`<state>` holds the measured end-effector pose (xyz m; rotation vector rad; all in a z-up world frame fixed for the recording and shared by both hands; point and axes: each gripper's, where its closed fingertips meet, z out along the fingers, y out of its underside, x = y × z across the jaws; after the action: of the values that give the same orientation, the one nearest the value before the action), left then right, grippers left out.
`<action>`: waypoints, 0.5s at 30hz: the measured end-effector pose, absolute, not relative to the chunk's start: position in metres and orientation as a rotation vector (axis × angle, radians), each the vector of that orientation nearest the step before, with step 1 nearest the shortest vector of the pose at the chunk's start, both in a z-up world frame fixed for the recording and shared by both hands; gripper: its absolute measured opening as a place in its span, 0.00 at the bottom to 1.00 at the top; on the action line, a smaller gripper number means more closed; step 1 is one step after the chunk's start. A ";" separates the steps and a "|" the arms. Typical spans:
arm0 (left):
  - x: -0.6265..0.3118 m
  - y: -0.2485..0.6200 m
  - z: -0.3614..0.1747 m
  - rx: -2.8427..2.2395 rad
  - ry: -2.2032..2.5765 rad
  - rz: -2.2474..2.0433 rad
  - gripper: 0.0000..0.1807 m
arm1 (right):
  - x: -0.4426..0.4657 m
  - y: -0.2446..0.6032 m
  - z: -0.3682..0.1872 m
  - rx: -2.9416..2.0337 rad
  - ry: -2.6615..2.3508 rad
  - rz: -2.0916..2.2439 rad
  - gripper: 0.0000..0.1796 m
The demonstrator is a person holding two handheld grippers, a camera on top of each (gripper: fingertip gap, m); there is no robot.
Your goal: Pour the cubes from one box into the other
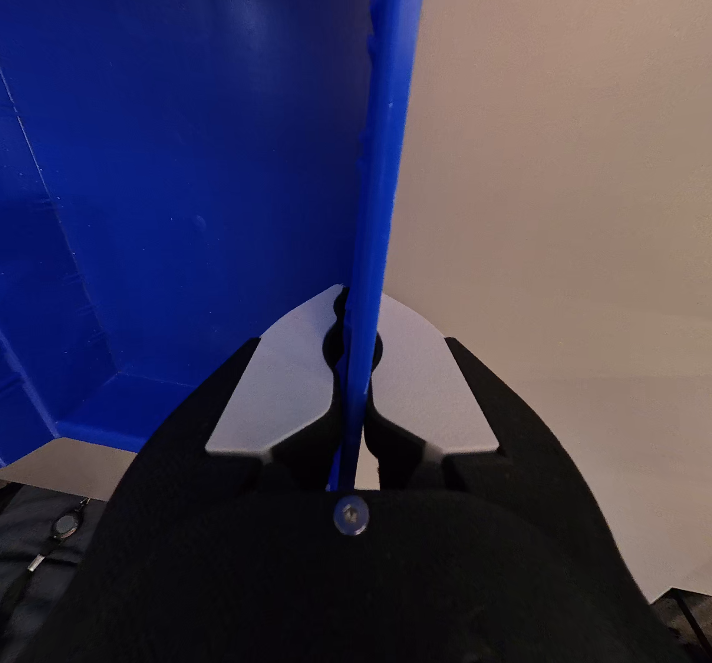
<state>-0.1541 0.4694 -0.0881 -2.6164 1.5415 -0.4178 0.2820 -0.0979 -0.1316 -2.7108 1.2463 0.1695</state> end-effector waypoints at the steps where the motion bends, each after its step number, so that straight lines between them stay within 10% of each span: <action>1: -0.154 0.468 -0.088 -2.620 1.536 -0.417 0.04 | 0.282 -0.098 -0.132 -2.711 1.242 0.170 0.03; 3: -0.153 0.467 -0.088 -2.630 1.511 -0.442 0.05 | 0.282 -0.097 -0.131 -2.711 1.235 0.167 0.03; 8: -0.130 0.473 -0.077 -2.525 1.381 -0.735 0.43 | 0.286 -0.096 -0.127 -2.672 1.250 0.139 0.04; 15: -0.120 0.498 0.034 -1.911 1.104 -1.060 0.47 | 0.307 -0.091 -0.059 -2.496 1.075 -0.094 0.09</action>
<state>-0.1197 0.4978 0.0344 -1.9109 1.1039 -1.0597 0.3075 -0.0905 -0.0589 -2.4956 1.0752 -0.0940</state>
